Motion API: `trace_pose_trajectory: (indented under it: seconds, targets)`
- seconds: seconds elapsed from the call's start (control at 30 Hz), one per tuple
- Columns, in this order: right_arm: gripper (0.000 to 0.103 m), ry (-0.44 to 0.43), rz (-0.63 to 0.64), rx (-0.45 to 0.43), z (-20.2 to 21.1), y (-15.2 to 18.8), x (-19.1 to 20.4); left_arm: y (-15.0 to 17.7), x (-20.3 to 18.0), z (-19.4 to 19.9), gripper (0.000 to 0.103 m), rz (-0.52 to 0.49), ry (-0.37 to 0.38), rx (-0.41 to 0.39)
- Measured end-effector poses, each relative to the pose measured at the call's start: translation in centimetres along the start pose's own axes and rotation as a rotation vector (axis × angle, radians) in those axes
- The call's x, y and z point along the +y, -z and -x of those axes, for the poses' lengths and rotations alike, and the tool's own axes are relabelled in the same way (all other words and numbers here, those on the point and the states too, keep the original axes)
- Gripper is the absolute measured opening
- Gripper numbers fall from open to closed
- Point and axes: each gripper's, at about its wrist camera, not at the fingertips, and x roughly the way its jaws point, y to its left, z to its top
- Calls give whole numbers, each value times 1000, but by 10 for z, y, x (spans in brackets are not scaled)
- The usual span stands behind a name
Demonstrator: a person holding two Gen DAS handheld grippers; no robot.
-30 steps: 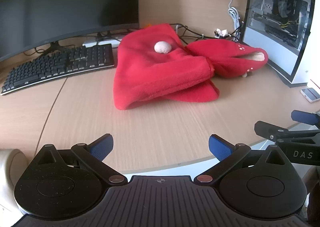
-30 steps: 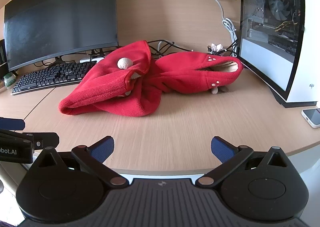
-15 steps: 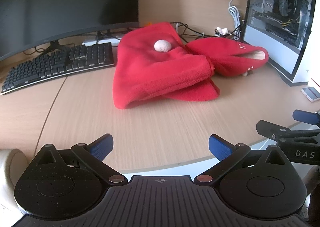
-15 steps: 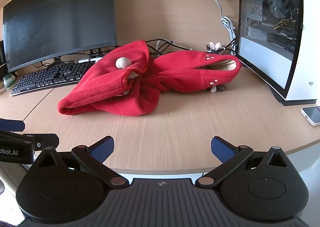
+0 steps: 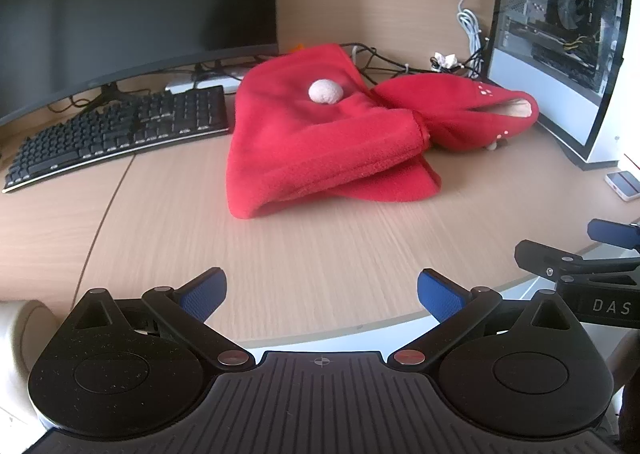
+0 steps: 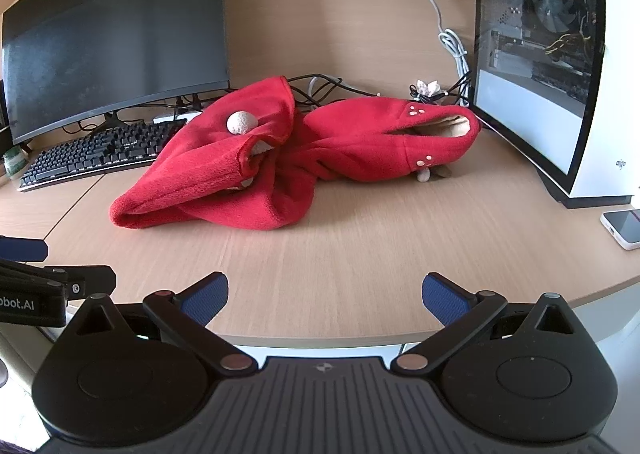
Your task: Fold clothes
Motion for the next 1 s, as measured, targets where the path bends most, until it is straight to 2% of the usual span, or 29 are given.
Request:
trace_pose_trajectory:
  seconds: [0.6, 1.0]
  targets:
    - [103, 27, -10, 23, -11, -4, -14, -10, -3, -16, 103, 0, -3, 4]
    - [103, 27, -4, 84, -30, -5, -25, -15, -15, -32, 103, -67, -10, 31]
